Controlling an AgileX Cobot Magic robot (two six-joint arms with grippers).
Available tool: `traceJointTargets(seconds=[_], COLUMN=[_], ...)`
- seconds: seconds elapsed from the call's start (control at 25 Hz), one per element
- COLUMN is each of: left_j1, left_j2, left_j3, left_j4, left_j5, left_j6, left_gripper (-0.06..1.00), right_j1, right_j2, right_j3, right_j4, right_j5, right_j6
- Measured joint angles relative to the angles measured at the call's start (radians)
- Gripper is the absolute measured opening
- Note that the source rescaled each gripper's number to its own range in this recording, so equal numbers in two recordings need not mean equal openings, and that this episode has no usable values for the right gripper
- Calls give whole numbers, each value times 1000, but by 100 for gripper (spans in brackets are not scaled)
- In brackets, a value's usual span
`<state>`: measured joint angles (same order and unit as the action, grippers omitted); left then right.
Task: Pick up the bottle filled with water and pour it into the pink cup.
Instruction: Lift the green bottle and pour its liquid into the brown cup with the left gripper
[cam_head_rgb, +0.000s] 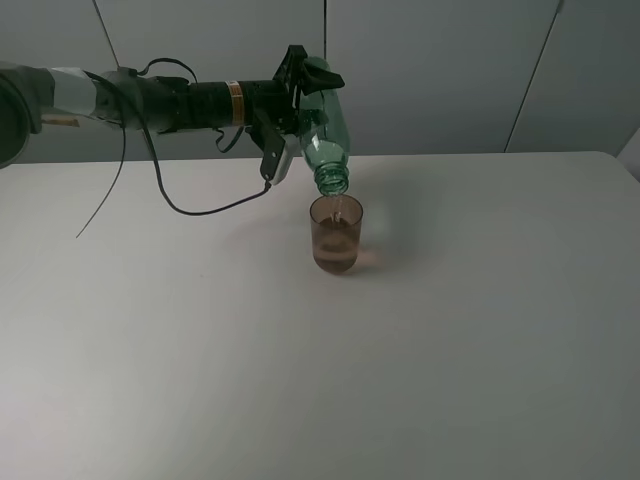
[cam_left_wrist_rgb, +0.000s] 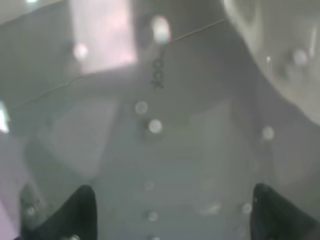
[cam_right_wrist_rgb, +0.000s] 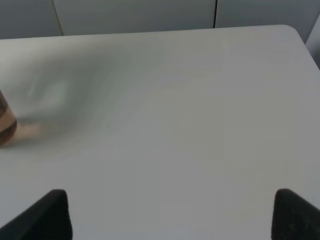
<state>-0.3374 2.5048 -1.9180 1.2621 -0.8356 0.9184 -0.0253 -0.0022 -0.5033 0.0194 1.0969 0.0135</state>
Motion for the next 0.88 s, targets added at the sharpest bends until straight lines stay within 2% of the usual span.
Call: traceJointTargets(seconds=[0.88], left_j1=[-16], left_j2=[-38], left_j3=[0], left_j4=[11], left_j5=[7], left_j6=[51], left_gripper=[0], right_j1=[0], right_j2=[0], right_j3=[0], right_j4=[0], right_j5=[0], right_j6=[0])
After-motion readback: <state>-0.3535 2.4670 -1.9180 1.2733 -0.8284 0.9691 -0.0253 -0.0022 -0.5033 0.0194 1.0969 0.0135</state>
